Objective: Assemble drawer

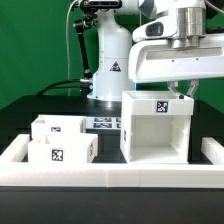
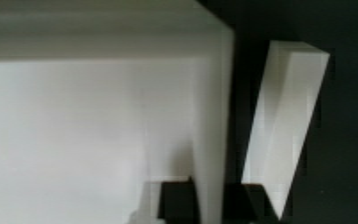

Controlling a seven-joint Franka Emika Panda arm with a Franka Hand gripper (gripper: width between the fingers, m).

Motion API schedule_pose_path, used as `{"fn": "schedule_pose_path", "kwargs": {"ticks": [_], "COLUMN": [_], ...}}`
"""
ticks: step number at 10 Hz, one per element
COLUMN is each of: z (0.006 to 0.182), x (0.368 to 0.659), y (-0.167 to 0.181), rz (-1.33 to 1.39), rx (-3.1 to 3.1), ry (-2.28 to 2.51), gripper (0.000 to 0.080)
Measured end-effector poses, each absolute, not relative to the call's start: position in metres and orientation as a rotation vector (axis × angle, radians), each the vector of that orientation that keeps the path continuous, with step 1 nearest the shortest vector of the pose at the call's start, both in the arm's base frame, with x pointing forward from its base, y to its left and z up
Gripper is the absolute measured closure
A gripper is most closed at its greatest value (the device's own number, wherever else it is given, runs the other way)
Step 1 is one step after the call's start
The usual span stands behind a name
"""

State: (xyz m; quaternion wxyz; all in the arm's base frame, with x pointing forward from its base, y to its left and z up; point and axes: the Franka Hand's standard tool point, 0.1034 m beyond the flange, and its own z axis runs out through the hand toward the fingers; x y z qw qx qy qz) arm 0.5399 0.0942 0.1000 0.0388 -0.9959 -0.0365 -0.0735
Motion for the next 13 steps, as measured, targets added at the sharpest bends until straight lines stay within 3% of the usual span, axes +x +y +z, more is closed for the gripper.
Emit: {"fn": "schedule_pose_path", "kwargs": {"ticks": [4,8,13], "z": [0.101,0.101,0.105], "x": [0.572,0.573,0.576], "y": [0.089,0.091,0.094], "rz": [-0.277,-0.290,-0.288], "rx": [-3.048,-3.044,-2.993], "ry": [-0.109,-0.081,0.290], "gripper": [0.0762,0.0762,0.0762]}}
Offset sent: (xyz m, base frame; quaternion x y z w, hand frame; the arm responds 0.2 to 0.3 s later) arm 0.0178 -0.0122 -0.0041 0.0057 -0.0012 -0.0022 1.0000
